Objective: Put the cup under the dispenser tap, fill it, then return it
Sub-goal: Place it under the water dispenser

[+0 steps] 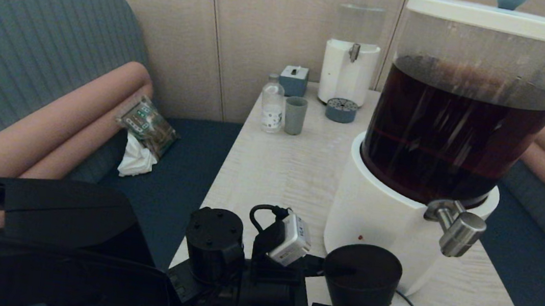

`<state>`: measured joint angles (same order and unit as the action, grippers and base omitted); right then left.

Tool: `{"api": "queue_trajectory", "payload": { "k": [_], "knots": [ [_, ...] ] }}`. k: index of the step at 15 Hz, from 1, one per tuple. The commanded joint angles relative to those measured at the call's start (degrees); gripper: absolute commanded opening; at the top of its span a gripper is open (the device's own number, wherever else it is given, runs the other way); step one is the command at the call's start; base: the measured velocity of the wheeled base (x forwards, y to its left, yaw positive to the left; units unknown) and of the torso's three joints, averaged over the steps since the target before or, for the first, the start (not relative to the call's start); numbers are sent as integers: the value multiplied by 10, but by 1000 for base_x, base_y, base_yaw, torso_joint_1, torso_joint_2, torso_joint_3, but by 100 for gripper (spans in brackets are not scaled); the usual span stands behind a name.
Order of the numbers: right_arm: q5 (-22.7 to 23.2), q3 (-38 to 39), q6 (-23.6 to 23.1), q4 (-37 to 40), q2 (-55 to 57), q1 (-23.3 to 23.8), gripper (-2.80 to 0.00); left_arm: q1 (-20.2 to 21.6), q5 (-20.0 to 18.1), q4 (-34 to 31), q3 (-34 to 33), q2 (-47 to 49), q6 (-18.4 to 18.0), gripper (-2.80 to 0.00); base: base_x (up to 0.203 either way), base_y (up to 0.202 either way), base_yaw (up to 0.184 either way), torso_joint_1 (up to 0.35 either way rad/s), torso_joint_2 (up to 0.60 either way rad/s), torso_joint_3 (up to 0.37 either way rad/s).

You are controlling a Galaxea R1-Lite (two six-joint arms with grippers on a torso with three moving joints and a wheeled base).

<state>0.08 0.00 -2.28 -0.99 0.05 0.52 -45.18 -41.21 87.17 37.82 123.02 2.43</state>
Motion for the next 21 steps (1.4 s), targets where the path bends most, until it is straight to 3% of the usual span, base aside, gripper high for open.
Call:
{"api": "queue_trajectory", "payload": {
  "k": [1, 21],
  "knots": [
    [1, 5, 0, -1, 0, 0, -280, -4, -3, 5, 16, 16, 0, -280, 0, 0, 0, 0, 0, 0],
    [0, 5, 0, -1, 0, 0, -280, -25, -10, 5, 141, 108, -4, -280, 0, 0, 0, 0, 0, 0]
  ]
}}
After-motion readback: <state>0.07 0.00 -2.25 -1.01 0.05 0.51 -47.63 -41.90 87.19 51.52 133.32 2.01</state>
